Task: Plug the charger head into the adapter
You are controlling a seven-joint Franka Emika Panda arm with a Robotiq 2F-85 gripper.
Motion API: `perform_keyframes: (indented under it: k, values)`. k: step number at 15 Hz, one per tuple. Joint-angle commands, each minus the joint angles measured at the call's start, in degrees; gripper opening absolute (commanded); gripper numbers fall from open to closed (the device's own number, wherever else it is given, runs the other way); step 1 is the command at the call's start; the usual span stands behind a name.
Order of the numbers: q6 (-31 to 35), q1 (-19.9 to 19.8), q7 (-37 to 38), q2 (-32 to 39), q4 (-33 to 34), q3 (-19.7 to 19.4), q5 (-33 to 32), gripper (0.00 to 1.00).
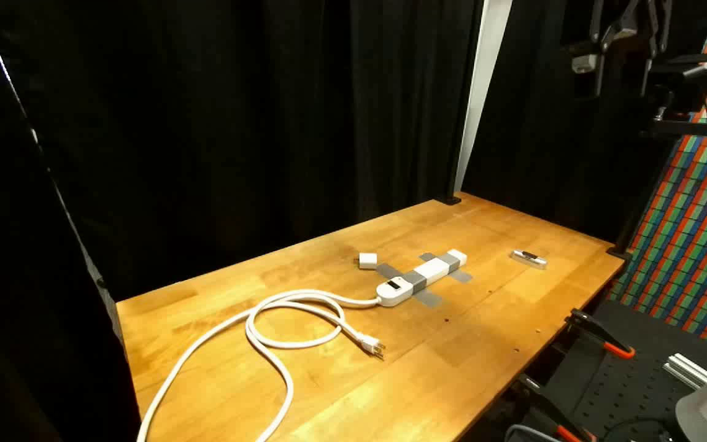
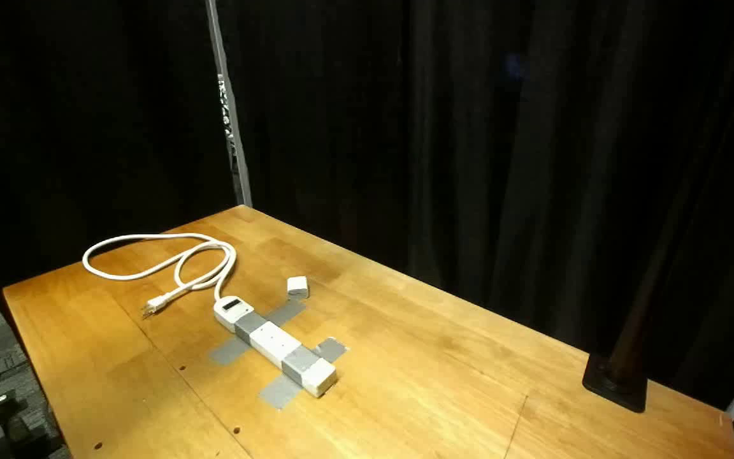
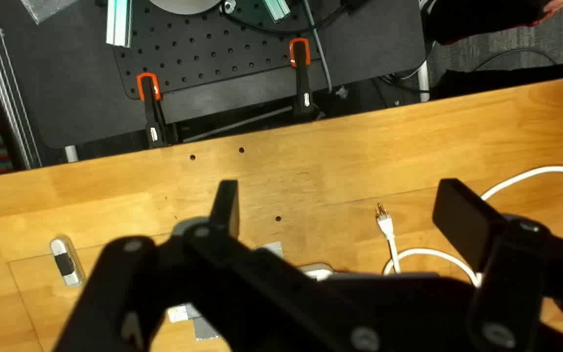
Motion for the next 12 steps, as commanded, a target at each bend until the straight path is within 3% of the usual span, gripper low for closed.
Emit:
perform_keyframes:
  k: [1, 5, 9, 12]
  values:
    - [-0.1, -0.7, -0.4, 0.0, 0.3, 0.5, 0.2, 1.0]
    - [-0.1, -0.7, -0.4, -0.2, 0.8, 0.5, 0.2, 1.0]
    - [18.7, 0.2, 0.4, 1.2, -9.0, 0.3, 12.7, 1.0]
    - [33.3, -4.1, -5.2, 2.0, -16.4, 7.3, 24.9, 1.0]
